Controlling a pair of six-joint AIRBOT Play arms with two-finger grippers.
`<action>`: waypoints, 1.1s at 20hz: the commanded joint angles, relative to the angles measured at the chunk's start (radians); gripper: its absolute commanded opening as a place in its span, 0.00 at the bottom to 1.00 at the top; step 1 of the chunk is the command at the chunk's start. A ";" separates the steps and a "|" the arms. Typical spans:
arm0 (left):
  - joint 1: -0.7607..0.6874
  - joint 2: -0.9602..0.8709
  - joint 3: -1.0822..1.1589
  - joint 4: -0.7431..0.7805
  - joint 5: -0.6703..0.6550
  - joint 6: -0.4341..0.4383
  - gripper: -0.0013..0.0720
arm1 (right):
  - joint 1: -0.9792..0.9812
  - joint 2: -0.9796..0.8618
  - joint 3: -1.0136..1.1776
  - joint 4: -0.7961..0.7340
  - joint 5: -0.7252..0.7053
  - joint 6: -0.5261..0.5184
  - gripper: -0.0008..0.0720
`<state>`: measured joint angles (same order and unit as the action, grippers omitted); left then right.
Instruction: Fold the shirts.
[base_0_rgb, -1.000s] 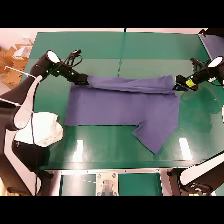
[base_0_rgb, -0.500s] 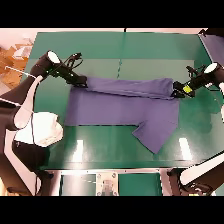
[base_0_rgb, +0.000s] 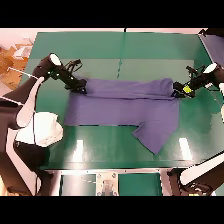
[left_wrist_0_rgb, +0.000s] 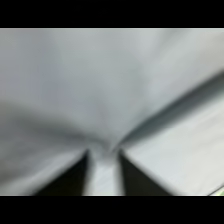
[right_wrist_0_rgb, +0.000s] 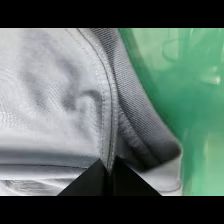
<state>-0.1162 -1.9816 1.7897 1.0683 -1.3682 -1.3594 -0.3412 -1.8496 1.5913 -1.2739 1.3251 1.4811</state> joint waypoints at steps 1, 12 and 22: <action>-0.001 -0.003 0.001 -0.032 -0.029 -0.055 0.55 | 0.001 0.001 0.000 0.013 0.010 0.000 0.04; 0.050 0.059 0.166 0.059 -0.384 -0.135 0.50 | -0.074 0.143 -0.005 -0.040 0.140 0.064 0.34; 0.050 0.729 -0.728 0.188 -0.011 -0.175 0.06 | -0.161 0.653 -0.668 -0.043 0.074 0.157 0.03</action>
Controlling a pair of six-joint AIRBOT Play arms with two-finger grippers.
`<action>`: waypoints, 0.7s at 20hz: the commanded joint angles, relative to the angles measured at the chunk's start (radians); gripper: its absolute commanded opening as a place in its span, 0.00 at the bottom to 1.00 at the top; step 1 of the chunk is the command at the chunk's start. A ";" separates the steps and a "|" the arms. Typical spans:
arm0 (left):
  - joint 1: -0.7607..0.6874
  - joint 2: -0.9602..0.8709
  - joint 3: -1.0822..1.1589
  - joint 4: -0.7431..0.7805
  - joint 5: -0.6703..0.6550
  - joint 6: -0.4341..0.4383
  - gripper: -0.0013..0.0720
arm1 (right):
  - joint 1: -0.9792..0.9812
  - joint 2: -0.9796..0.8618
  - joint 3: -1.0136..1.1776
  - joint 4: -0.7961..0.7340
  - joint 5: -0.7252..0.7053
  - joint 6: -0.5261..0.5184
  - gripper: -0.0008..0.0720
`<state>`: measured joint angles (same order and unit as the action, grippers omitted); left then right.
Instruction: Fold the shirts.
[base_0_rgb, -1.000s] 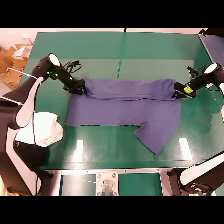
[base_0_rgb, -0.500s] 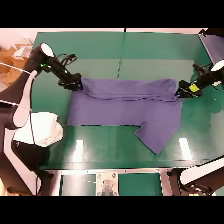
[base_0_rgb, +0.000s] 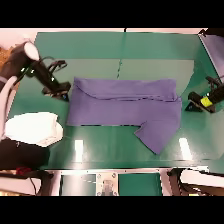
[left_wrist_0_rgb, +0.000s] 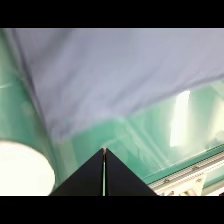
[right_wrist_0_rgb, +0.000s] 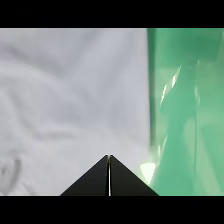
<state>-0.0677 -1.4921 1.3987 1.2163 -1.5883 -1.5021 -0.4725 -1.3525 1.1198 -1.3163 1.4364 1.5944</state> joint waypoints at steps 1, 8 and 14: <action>0.001 0.328 -0.467 0.028 0.304 -0.087 0.06 | -0.043 0.220 -0.264 -0.001 -0.058 0.071 0.04; 0.001 0.511 -0.937 -0.494 0.758 0.014 0.98 | -0.075 0.394 -0.497 0.004 -0.141 0.119 0.54; -0.024 0.507 -0.978 -0.578 0.867 0.066 0.98 | -0.075 0.392 -0.624 0.111 -0.291 0.111 0.61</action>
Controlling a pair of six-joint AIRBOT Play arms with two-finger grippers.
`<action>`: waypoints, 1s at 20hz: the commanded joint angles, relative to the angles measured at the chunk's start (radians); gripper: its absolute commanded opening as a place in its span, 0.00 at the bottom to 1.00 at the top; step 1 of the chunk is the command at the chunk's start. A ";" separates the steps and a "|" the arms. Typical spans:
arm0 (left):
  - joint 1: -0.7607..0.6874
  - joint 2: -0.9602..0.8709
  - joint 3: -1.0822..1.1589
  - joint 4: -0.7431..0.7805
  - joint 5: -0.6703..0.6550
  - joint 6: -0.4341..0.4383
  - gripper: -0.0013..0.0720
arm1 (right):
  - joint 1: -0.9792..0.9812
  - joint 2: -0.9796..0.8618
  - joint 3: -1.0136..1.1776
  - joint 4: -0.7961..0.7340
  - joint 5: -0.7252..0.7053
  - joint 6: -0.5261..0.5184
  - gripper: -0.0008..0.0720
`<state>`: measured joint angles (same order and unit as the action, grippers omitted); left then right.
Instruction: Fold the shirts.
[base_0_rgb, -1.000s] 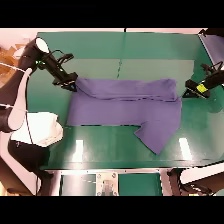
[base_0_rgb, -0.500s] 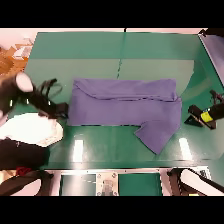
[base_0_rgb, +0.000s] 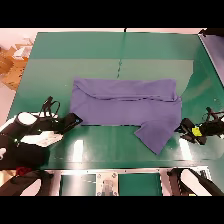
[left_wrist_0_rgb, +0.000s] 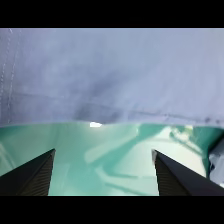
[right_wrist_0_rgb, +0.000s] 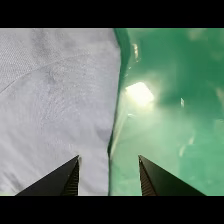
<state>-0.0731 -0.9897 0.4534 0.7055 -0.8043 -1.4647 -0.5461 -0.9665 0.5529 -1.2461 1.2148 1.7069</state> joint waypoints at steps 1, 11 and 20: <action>-0.054 -0.008 -0.033 -0.071 0.116 0.024 0.98 | -0.002 -0.002 -0.064 0.042 -0.074 -0.006 0.61; -0.163 -0.192 -0.007 -0.182 0.407 0.026 0.88 | 0.023 -0.081 -0.080 0.158 -0.090 -0.071 0.61; -0.120 -0.186 0.117 -0.004 0.203 0.018 0.06 | 0.079 -0.143 -0.017 0.222 -0.077 -0.182 0.04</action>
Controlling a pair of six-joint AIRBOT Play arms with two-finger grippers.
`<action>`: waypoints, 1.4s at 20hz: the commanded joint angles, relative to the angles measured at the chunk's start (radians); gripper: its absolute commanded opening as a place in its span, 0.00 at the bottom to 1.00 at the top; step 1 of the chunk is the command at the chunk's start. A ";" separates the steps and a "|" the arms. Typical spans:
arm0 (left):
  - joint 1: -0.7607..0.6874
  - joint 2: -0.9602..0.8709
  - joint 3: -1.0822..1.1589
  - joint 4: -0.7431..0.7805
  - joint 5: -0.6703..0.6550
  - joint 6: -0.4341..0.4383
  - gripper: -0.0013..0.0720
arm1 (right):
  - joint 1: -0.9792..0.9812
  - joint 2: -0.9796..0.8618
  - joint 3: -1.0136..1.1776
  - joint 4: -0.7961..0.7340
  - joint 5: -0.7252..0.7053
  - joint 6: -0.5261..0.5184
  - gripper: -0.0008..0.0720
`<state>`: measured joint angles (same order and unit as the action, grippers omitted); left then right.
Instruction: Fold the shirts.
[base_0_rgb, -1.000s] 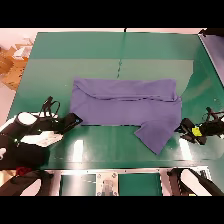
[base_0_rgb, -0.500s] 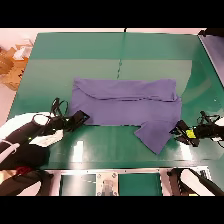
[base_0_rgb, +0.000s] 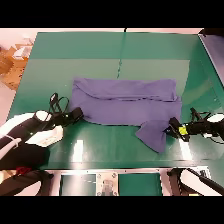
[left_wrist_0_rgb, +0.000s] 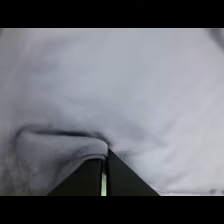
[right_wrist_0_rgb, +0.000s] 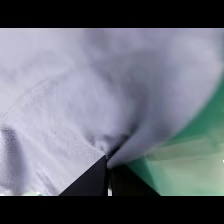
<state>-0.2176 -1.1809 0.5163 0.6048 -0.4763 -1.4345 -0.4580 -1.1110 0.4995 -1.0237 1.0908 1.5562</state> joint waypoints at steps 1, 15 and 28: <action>0.043 0.005 0.084 0.159 -0.208 -0.037 0.06 | -0.021 0.010 0.064 -0.034 0.077 -0.024 0.04; 0.053 -0.021 0.439 0.470 -0.669 -0.109 0.06 | -0.043 0.127 0.314 -0.161 0.209 0.105 0.04; 0.053 -0.583 1.083 0.557 -0.674 -0.108 0.06 | 0.098 -0.498 0.877 -0.029 0.048 0.108 0.04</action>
<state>-0.1650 -1.6299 1.4742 1.1454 -1.1629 -1.5433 -0.3805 -1.4570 1.2575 -1.0935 1.1847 1.6665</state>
